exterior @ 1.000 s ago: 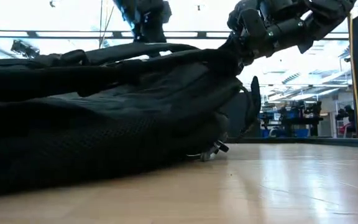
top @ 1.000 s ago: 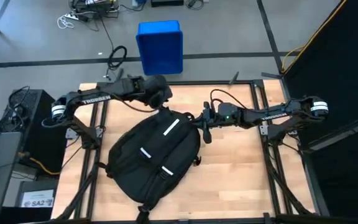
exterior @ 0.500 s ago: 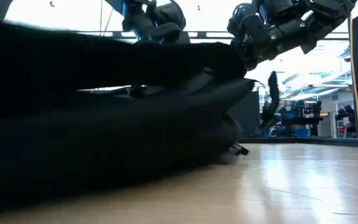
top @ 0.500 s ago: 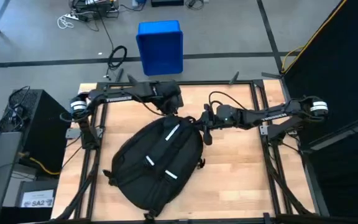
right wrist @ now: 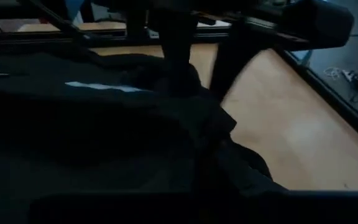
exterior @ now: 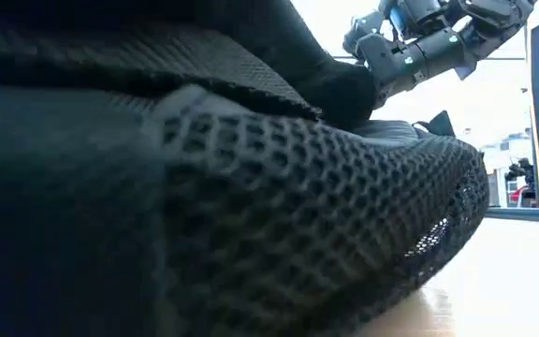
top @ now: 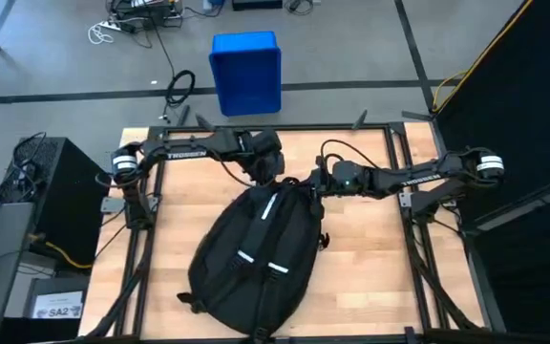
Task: Unpack backpack
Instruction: Open the backpack
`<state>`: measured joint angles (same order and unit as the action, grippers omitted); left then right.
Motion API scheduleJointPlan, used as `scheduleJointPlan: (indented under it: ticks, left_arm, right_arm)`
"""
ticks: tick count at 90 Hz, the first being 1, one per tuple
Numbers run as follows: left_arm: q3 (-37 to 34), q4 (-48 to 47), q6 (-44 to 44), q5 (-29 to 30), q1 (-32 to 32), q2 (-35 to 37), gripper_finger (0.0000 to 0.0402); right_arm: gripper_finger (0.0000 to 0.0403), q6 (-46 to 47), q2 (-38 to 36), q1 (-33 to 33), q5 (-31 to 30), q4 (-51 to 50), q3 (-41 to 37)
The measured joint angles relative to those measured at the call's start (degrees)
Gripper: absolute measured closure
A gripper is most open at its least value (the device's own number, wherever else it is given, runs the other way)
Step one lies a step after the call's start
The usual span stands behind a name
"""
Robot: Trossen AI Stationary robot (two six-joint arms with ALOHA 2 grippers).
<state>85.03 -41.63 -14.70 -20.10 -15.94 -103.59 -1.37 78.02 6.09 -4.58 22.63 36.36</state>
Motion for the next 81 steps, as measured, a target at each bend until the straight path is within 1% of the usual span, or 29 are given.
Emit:
scheduleJointPlan:
  ticks: [3,14,23,31,42,55,63,73,81]
  left_arm:
    - [0.0,0.02,-0.72,0.37,0.0,0.0,0.0383]
    - [0.18,0.26,-3.03,4.48,-0.02,0.04,0.0396]
    - [2.68,-1.8,-4.22,10.07,0.04,0.04,0.0398]
    - [6.49,-3.77,-5.91,15.77,0.02,0.0,0.0399]
    - [14.27,-7.99,-7.6,24.16,-0.13,-0.17,0.04]
    - [25.84,-14.63,-8.67,33.64,-0.12,-0.2,0.0401]
    - [33.2,-16.88,-9.38,40.06,0.26,-0.2,0.0402]
    - [42.38,-16.33,-9.57,48.15,1.39,-0.2,0.0401]
    - [48.8,-15.37,-10.7,52.18,2.95,-0.22,0.0401]
  right_arm:
    - [0.0402,-0.32,0.0,0.0,-0.55,0.06,0.0]
    - [0.0402,-2.05,0.0,0.04,-3.67,0.1,0.29]
    - [0.0402,-4.49,0.0,0.04,-7.47,-2.13,2.42]
    - [0.0402,-7.03,-0.02,0.25,-12.35,-4.27,5.32]
    - [0.0402,-10.89,-0.28,0.37,-18.5,-9.72,11.65]
    - [0.0402,-15.87,-0.43,0.31,-24.37,-16.67,21.3]
    - [0.0402,-20.05,-0.83,0.58,-25.99,-19.85,27.69]
    - [0.0402,-24.73,-1.73,1.3,-26.19,-21.61,35.75]
    - [0.0402,-27.07,-2.1,1.61,-25.05,-23.8,41.78]
